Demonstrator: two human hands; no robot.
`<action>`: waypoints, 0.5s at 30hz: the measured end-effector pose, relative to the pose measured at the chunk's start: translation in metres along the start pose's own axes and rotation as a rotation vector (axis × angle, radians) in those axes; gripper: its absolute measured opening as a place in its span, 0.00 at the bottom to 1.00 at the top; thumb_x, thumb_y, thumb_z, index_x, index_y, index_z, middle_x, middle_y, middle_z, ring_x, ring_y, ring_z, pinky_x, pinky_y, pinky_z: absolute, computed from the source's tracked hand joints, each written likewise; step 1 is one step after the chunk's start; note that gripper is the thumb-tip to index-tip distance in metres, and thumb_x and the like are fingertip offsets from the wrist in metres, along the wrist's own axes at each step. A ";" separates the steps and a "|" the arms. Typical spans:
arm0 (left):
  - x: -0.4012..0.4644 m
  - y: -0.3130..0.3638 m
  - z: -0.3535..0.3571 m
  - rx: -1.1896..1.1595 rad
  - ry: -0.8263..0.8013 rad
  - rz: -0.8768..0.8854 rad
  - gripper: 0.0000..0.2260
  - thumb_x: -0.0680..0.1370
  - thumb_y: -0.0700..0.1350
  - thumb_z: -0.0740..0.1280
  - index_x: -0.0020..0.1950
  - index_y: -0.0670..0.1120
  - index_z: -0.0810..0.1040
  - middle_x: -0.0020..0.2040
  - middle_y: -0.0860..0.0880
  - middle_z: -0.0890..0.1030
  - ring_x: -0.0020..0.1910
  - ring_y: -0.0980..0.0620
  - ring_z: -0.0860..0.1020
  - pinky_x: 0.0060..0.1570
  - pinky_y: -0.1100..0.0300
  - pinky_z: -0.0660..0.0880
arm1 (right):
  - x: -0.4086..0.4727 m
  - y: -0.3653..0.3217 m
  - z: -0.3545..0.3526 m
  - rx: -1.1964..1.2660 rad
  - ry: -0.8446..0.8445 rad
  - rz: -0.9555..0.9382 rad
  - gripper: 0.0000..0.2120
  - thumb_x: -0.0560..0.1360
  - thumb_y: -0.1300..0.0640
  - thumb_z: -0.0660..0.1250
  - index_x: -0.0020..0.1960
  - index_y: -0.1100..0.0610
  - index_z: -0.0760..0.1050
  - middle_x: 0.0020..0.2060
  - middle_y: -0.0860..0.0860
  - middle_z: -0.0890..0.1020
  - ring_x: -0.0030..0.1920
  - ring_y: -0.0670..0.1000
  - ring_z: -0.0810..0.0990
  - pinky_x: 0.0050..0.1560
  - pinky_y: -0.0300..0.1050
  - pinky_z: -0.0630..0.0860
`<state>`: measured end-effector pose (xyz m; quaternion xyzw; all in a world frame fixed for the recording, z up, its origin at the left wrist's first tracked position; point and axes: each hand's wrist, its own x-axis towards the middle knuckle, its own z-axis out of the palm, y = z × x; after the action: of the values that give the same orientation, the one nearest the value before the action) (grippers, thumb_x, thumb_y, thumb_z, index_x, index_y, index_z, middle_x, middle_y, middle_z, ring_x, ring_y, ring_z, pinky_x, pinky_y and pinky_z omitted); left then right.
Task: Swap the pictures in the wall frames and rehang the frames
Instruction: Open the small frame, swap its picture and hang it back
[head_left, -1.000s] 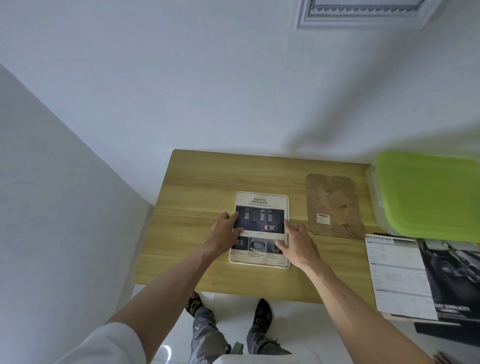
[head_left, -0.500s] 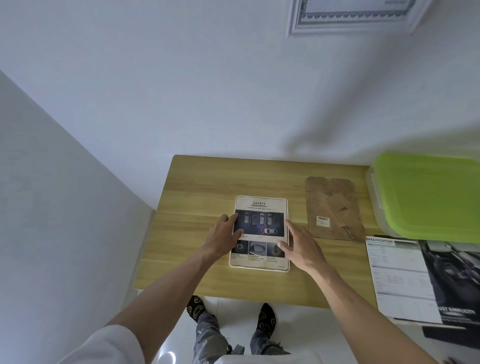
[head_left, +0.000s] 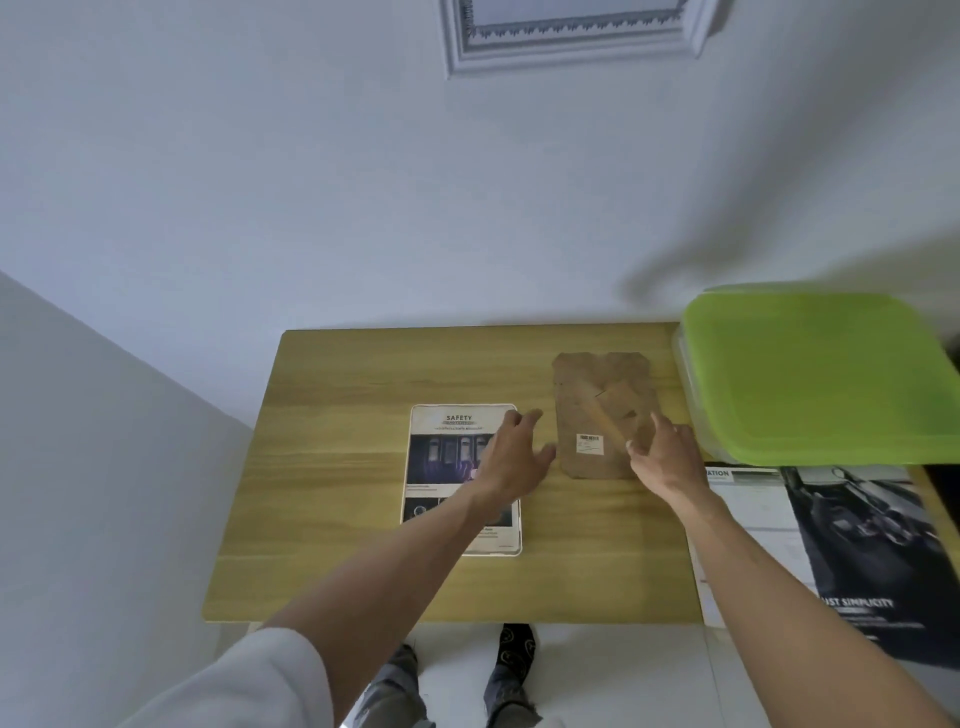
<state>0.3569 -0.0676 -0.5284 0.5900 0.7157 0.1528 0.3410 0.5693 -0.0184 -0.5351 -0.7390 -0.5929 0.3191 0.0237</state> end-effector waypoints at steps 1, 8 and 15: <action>0.006 0.008 0.008 -0.040 -0.023 -0.051 0.27 0.79 0.51 0.66 0.76 0.46 0.64 0.71 0.43 0.68 0.64 0.43 0.73 0.62 0.51 0.72 | 0.002 0.002 -0.001 -0.004 -0.005 0.006 0.30 0.79 0.52 0.65 0.78 0.55 0.59 0.70 0.61 0.67 0.70 0.62 0.70 0.65 0.56 0.73; 0.036 0.041 0.029 -0.410 -0.041 -0.429 0.25 0.75 0.43 0.69 0.71 0.41 0.68 0.60 0.45 0.76 0.55 0.45 0.77 0.46 0.57 0.72 | 0.014 0.009 -0.002 0.228 -0.016 0.085 0.30 0.73 0.52 0.68 0.73 0.55 0.66 0.61 0.58 0.78 0.59 0.59 0.78 0.56 0.51 0.77; 0.041 0.035 0.016 -0.462 0.024 -0.492 0.17 0.70 0.36 0.69 0.59 0.43 0.79 0.55 0.44 0.82 0.54 0.44 0.80 0.55 0.51 0.79 | 0.013 0.010 -0.011 0.469 -0.044 0.182 0.17 0.72 0.60 0.72 0.60 0.56 0.76 0.54 0.53 0.81 0.52 0.54 0.77 0.54 0.48 0.74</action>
<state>0.3907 -0.0226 -0.5311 0.3049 0.7872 0.2309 0.4838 0.5846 -0.0062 -0.5363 -0.7566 -0.4342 0.4646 0.1526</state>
